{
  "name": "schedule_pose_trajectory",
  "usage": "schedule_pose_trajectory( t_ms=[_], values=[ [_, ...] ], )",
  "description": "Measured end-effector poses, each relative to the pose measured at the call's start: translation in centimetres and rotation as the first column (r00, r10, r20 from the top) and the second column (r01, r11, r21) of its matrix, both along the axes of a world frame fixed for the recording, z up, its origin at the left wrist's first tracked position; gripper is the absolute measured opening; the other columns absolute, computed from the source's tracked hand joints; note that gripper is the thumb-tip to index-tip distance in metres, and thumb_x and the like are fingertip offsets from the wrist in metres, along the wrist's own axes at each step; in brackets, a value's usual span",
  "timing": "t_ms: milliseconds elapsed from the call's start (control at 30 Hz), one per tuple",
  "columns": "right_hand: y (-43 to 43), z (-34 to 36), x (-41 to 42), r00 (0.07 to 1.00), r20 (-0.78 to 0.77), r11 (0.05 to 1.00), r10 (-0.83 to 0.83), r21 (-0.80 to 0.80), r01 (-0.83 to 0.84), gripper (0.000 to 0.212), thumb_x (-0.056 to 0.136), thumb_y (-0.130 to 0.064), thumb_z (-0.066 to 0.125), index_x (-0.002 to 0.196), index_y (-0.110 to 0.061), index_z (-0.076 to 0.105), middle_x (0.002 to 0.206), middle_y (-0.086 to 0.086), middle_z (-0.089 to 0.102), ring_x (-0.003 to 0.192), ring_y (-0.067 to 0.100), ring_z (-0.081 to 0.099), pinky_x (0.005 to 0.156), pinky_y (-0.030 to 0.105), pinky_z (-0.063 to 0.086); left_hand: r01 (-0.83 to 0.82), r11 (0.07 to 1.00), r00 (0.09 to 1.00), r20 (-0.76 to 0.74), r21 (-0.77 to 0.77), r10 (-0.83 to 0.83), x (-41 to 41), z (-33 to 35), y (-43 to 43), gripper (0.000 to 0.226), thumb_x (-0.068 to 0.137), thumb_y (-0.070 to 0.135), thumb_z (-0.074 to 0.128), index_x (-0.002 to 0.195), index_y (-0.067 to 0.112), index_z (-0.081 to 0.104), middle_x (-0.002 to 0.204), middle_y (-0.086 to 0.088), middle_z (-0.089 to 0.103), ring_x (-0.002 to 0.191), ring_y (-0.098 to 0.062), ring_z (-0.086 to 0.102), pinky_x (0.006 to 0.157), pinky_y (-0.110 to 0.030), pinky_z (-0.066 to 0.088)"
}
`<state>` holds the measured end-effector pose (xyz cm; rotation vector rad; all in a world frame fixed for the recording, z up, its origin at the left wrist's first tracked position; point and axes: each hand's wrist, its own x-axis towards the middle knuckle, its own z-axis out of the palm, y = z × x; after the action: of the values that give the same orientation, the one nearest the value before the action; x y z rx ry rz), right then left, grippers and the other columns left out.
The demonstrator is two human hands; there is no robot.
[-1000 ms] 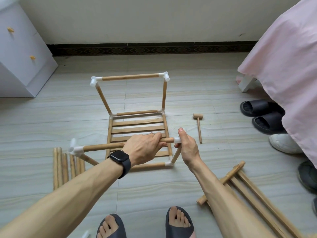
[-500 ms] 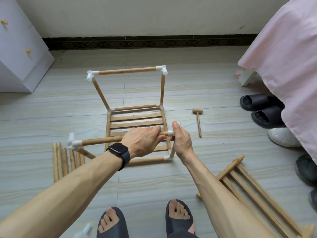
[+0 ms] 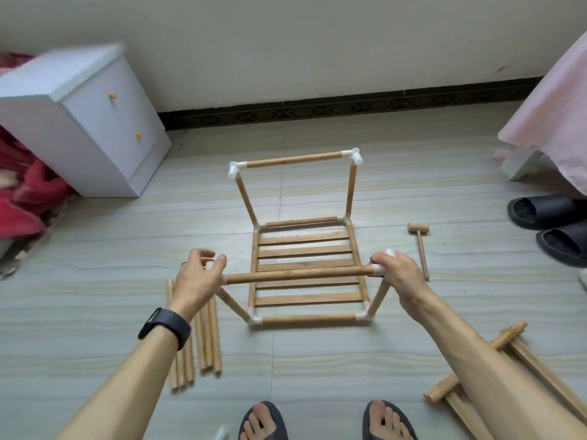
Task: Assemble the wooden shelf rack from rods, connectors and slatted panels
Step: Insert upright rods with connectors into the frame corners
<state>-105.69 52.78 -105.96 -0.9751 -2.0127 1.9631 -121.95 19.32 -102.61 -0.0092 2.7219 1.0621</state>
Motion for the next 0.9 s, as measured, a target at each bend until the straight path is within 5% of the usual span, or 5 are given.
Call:
schedule_pose_trajectory(
  t_ms=[100, 233, 600, 733, 900],
  values=[
    [0.8, 0.6, -0.7, 0.997, 0.036, 0.997, 0.07, -0.025, -0.069, 0.019, 0.089, -0.013, 0.066, 0.071, -0.012, 0.072, 0.07, 0.004, 0.069, 0.073, 0.022, 0.07, 0.078, 0.039, 0.046, -0.129, 0.928, 0.966, 0.255, 0.349, 0.038, -0.3, -1.1, 0.0, 0.027, 0.096, 0.03, 0.063, 0.109, 0.006, 0.065, 0.089, -0.013, 0.074, 0.079, -0.024, 0.073, 0.07, -0.032, 0.056],
    [0.7, 0.9, -0.4, 0.992, 0.054, 0.994, 0.113, -0.006, -0.113, 0.032, 0.087, -0.018, 0.062, 0.058, -0.023, 0.074, 0.065, -0.002, 0.067, 0.068, 0.016, 0.07, 0.07, 0.031, 0.048, -0.149, 0.899, 0.98, 0.179, 0.412, 0.081, -0.8, -2.8, 0.9, 0.009, 0.091, 0.019, 0.064, 0.088, 0.012, 0.067, 0.059, -0.003, 0.066, 0.048, -0.017, 0.064, 0.055, -0.031, 0.051],
    [-0.9, -0.2, -1.2, 0.994, 0.054, 0.995, -0.092, 0.046, 0.089, 0.028, 0.073, -0.036, 0.062, 0.085, -0.01, 0.058, 0.085, 0.01, 0.054, 0.084, 0.031, 0.056, 0.08, 0.044, 0.045, -0.166, 0.905, 0.983, 0.139, 0.391, 0.12, -1.1, -3.3, 1.7, 0.009, 0.091, 0.02, 0.058, 0.084, 0.018, 0.063, 0.062, -0.003, 0.057, 0.046, -0.017, 0.055, 0.053, -0.031, 0.046],
    [-1.7, 0.2, -1.2, 0.986, 0.044, 0.973, -0.161, 0.175, 0.151, 0.018, 0.079, -0.032, 0.056, 0.082, -0.014, 0.056, 0.074, -0.001, 0.059, 0.064, 0.014, 0.058, 0.062, 0.033, 0.046, -0.19, 0.914, 0.981, 0.098, 0.358, 0.165, 0.3, -2.4, 2.2, 0.011, 0.095, 0.014, 0.054, 0.087, 0.017, 0.062, 0.069, -0.003, 0.059, 0.045, -0.016, 0.056, 0.05, -0.029, 0.048],
    [-1.5, 1.2, -2.3, 0.975, 0.145, 0.954, -0.169, 0.272, 0.125, 0.008, 0.09, -0.015, 0.055, 0.083, -0.01, 0.057, 0.071, 0.003, 0.06, 0.064, 0.017, 0.055, 0.058, 0.031, 0.041, -0.209, 0.9, 0.978, 0.089, 0.383, 0.189, 2.3, -1.8, 1.8, 0.012, 0.094, 0.011, 0.05, 0.091, 0.014, 0.061, 0.071, -0.007, 0.058, 0.051, -0.018, 0.056, 0.04, -0.02, 0.044]
  ],
)
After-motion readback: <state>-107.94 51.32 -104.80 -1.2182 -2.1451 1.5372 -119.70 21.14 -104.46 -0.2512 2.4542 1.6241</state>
